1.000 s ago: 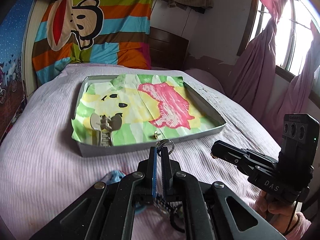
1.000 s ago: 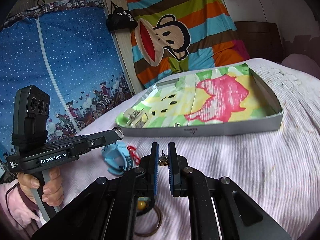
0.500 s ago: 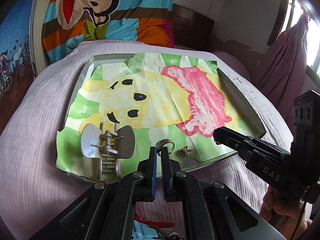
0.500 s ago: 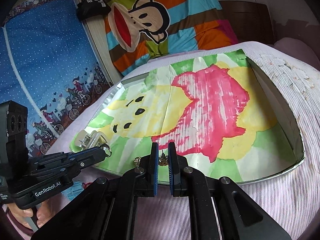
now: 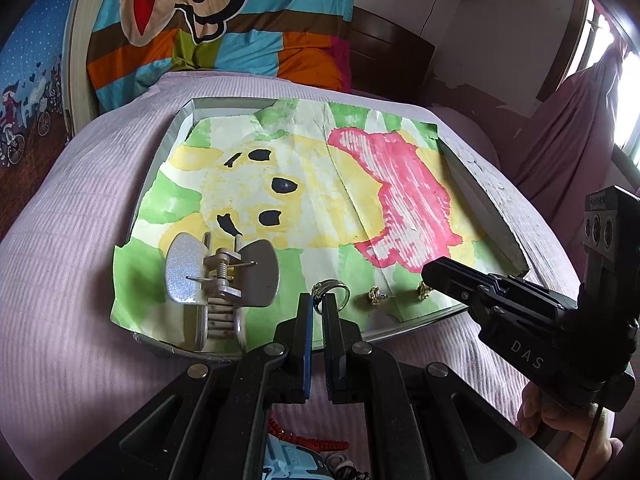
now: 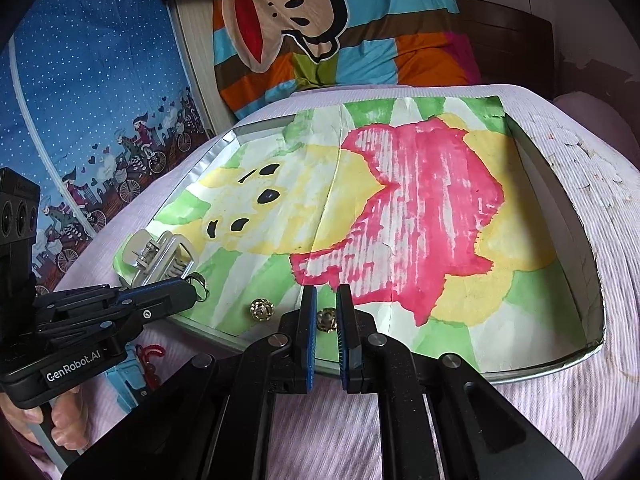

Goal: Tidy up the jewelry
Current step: 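Move the ring and earring over the silver tray and open both tools to release them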

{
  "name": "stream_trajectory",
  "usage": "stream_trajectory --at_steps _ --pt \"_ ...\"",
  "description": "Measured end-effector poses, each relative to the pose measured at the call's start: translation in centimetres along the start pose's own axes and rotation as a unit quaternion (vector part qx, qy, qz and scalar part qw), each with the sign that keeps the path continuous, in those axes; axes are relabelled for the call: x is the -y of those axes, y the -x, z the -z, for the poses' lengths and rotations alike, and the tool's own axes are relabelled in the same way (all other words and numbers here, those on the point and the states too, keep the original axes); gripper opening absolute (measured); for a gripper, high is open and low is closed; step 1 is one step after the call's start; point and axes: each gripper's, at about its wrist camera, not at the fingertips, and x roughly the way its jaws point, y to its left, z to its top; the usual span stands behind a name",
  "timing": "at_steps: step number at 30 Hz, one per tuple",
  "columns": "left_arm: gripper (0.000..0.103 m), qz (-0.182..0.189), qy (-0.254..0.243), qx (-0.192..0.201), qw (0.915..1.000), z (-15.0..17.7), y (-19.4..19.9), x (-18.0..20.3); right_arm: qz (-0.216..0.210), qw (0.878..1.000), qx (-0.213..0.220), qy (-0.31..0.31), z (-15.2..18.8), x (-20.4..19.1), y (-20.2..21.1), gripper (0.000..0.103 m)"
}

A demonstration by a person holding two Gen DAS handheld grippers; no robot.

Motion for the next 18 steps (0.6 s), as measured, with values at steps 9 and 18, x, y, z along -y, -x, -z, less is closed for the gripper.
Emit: stream_trajectory --at_steps 9,18 --pt "0.026 0.011 0.001 0.035 0.9993 0.9 2.2 -0.2 0.003 0.998 0.055 -0.01 1.1 0.4 2.7 0.036" --pt "0.068 -0.011 -0.02 0.096 0.9951 2.4 5.6 -0.2 0.006 0.99 0.138 -0.024 2.8 0.2 7.3 0.07"
